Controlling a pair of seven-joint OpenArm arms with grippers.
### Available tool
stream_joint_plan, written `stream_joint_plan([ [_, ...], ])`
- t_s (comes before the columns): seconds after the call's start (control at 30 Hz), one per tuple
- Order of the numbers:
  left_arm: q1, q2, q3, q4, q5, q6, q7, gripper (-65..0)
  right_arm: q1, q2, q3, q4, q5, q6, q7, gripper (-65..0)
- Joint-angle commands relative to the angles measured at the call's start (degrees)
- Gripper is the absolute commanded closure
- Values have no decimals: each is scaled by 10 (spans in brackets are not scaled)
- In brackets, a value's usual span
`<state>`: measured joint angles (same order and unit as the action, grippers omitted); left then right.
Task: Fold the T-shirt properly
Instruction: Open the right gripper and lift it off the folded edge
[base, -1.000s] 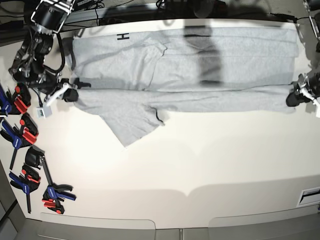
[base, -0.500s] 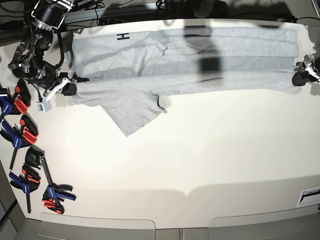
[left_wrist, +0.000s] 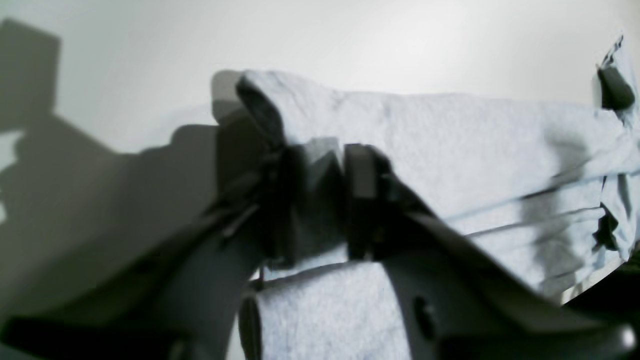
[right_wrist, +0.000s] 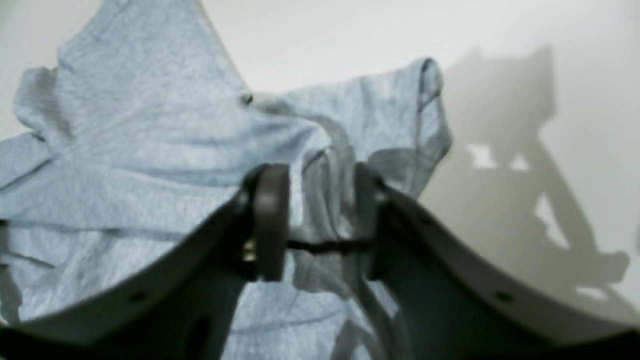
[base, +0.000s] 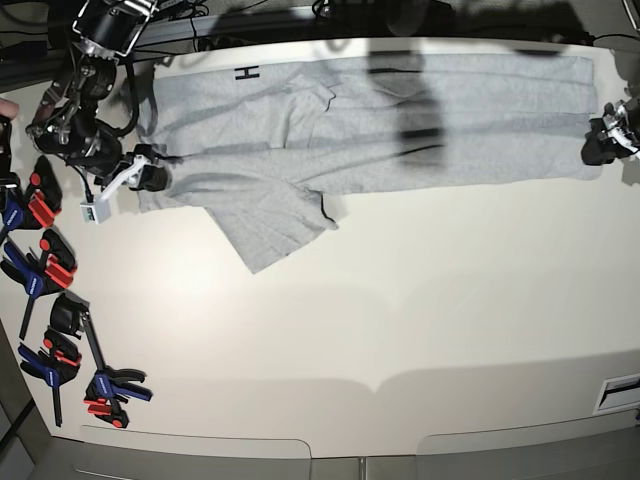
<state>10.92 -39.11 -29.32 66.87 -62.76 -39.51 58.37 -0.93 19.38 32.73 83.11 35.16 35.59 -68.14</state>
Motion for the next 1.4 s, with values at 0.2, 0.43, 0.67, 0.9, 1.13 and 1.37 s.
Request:
stream_joint_plan([
  [0.2, -5, -54, -7, 34, -23, -5, -10, -177, 58, 35, 30, 13, 29, -2, 27, -215],
  [0.43, -5, -65, -7, 43, -30, -5, -27, -177, 135, 17, 50, 12, 79, 2, 68, -214],
  [0.67, -5, -64, -7, 43, -37, -5, -27, -177, 154, -33, -53, -11, -60, 2, 136, -214],
  [0.9, -5, -64, -7, 43, -33, -5, -27, -177, 164, -75, -156, -108, -224, -62, 259, -214],
  [1.13, -5, -64, -7, 43, -33, -5, -27, -177, 232, -76, -181, -289, -260, -82, 294, -214],
  [1.37, -5, -46, -7, 43, -33, -5, -29, -177, 250, -77, -181, -321, -200, -50, 268, -214],
])
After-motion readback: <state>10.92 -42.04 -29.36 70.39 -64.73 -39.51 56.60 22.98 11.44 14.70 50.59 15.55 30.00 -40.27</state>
